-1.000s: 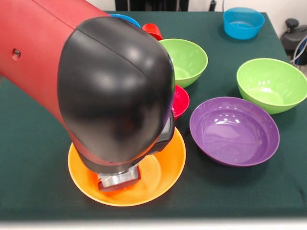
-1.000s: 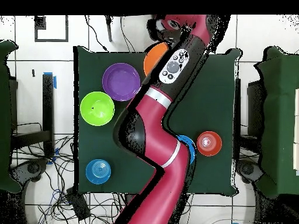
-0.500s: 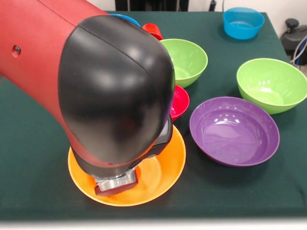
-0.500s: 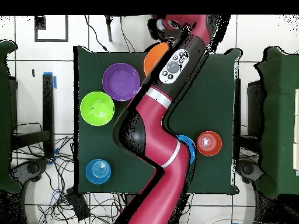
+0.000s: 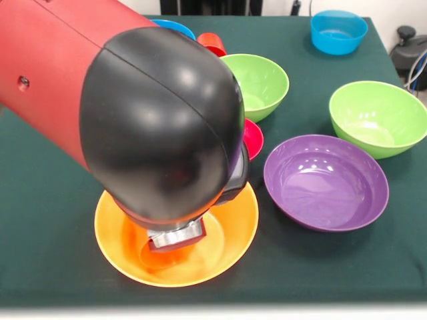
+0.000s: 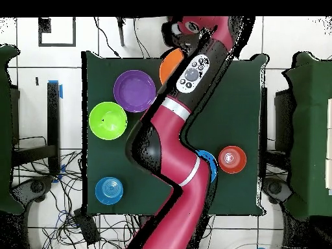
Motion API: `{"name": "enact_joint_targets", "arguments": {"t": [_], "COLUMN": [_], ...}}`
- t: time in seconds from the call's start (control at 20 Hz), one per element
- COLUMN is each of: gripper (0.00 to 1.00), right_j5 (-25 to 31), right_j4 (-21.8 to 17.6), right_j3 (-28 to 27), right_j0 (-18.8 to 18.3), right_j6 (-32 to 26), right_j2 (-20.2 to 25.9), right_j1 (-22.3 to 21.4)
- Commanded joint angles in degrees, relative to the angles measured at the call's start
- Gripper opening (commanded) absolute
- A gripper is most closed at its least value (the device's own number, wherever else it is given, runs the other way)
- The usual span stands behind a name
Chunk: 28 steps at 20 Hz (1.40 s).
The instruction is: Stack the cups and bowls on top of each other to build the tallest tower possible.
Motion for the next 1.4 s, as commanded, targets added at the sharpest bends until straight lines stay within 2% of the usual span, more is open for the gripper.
{"name": "enact_joint_targets", "arguments": {"t": [0.05, 0.15, 0.25, 0.35, 0.4, 0.6, 0.8, 1.1, 1.4], "gripper": [1.0, 1.0, 1.0, 1.0, 1.0, 1.0, 1.0, 1.0, 1.0], "right_j5": [3.5, 1.4, -4.3, -5.4, -7.1, -4.5, -4.3, -0.6, -2.2], "right_j4": [-2.2, -1.8, -1.5, -1.0, -0.9, -0.9, -1.3, -1.5, -1.4], "right_j3": [-4.4, -4.6, -5.0, -5.5, -5.5, -5.5, -5.4, -5.0, -5.0], "right_j0": [0.3, 0.3, 0.4, 0.4, 0.4, 0.5, 0.6, 0.5, 0.4], "right_j6": [-11.9, -11.2, -11.0, -9.9, -11.2, -9.7, -10.4, -11.2, -11.5], "right_j2": [-7.1, -6.6, -5.2, -3.9, -3.8, -4.1, -4.1, -5.6, -5.5], "right_j1": [1.6, 1.7, 1.8, 1.9, 1.9, 2.0, 2.2, 2.4, 2.7]}}
